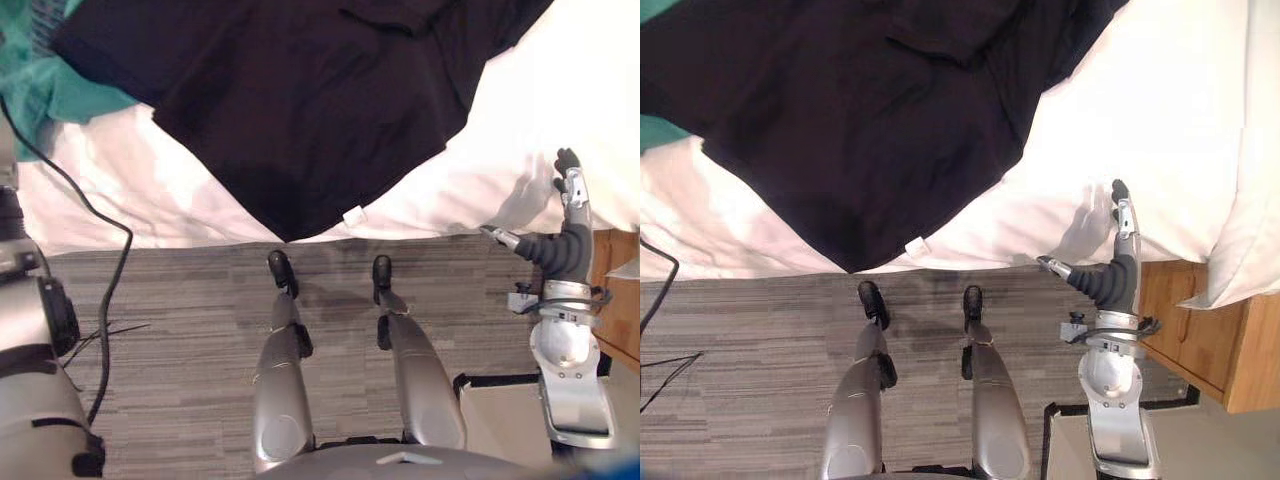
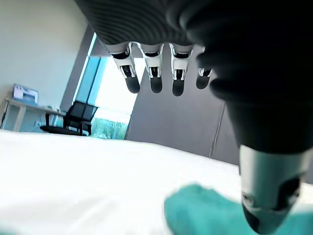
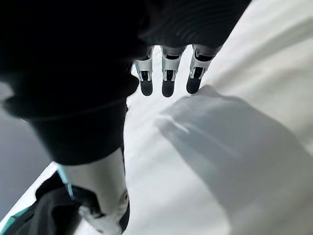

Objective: Tidy the bed and pick cloth on bed and put in laundry

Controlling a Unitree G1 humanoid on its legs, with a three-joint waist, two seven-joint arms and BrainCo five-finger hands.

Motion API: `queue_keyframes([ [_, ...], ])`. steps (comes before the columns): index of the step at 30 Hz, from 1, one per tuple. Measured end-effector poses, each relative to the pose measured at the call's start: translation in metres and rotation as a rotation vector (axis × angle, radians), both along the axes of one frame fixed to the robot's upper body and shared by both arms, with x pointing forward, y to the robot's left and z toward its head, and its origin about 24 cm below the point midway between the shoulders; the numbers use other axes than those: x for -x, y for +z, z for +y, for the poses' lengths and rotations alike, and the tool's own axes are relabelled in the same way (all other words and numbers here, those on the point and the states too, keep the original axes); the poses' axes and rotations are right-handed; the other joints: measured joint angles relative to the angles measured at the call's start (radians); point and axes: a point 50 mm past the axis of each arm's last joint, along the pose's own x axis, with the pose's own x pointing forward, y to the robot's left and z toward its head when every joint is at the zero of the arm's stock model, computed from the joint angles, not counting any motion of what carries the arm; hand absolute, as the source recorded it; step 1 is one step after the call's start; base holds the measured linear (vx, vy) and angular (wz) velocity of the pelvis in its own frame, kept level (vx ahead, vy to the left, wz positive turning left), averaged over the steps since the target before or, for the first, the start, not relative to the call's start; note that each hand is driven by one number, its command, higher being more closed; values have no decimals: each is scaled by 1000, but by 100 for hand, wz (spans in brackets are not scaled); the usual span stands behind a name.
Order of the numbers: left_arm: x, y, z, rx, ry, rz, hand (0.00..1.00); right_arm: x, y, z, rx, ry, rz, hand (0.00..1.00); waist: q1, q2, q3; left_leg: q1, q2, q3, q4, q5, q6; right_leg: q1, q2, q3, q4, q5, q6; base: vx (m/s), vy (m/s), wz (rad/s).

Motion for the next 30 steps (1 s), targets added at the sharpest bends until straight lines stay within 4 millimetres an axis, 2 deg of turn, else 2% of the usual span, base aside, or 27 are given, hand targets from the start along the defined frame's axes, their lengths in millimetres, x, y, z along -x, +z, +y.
queue_keyframes([
  [3, 0, -10, 3, -3, 7, 20, 0, 0, 5, 3, 0, 15, -23, 0, -2, -2, 1, 2, 8, 14, 0, -5, -6, -3, 7, 0, 0, 3, 1, 62, -19, -12],
  [5, 2, -31, 11, -5, 40, 65, 0, 3, 12, 6, 4, 29, -58, 0, -5, -2, 1, 7, 10, 32, 0, -5, -6, -6, 9, 1, 2, 3, 2, 86, -36, -15],
  [7, 2, -76, 25, 55, 76, 144, 0, 6, 20, 8, -1, 44, -101, 0, -2, -2, 1, 12, 22, 57, 16, -8, -8, -10, 18, 2, 19, 3, 2, 95, -48, -16],
  [8, 4, -83, 25, 66, 76, 146, 0, 7, 21, 8, -4, 45, -108, 0, 2, -2, 1, 13, 27, 65, 19, -8, -8, -19, 22, 2, 38, 3, 2, 86, -57, -20],
  [10, 13, -100, 22, 79, 75, 118, 0, 11, 30, 8, 4, 51, -152, 0, 16, 12, 17, 27, 56, 71, 29, -7, -7, -125, 45, -3, 231, -15, -6, 57, -68, -19],
  [11, 19, -111, 21, 94, 74, 104, 0, 14, 35, 8, 12, 54, -186, 0, 15, 11, 32, 39, 57, 85, 29, -8, -8, -129, 51, 2, 113, -1, -47, 35, -60, 14],
  [12, 21, -114, 18, 100, 68, 95, 0, 16, 36, 8, 15, 54, -188, 0, 9, -3, 31, 42, 38, 94, 33, -19, -22, -125, 33, 0, 45, 84, -47, 67, -52, 26],
  [13, 24, -119, 16, 116, 61, 80, 0, 16, 38, 7, 25, 57, -199, 0, 10, 0, 33, 40, 40, 97, 43, -42, -34, -116, 37, -8, 37, 69, -57, 83, -115, -3],
  [14, 28, -128, 10, 131, 46, 65, 0, 16, 42, 7, 38, 61, -216, 0, 33, 10, 41, 32, 59, 113, 55, -53, -45, -114, 52, -3, 13, 69, -57, 94, -127, -22],
  [16, 31, -141, -2, 156, 34, 39, 0, 16, 43, 5, 28, 61, -213, 0, 37, 31, 54, 24, 68, 124, 67, -53, -45, -113, 60, -1, 4, 69, -57, 69, -105, -18],
  [22, 35, -148, -32, 61, -6, 48, 0, 22, 45, 4, 26, 59, -222, 0, 39, 36, 57, 51, 64, 150, 83, -57, -49, -91, 56, 22, 6, 69, -57, 34, 9, -6],
  [28, 34, -150, -39, 34, -10, 50, 0, 22, 44, 3, 27, 71, -209, 0, 50, 36, 57, 52, 61, 151, 82, -69, -49, -91, 57, 27, 6, 69, -57, 1, 7, 0],
  [29, 34, -150, -40, 35, -11, 49, 100, 22, 44, 3, 25, 72, -208, 0, 50, 36, 57, 52, 61, 151, 82, -69, -49, -91, 57, 27, 6, 69, -57, 0, 0, 0],
  [30, 36, -152, -41, 20, 0, 55, 100, 22, 44, 3, 18, 71, -208, 0, 52, 36, 57, 52, 61, 151, 81, -69, -49, -91, 57, 27, 6, 69, -57, 0, 0, 0],
])
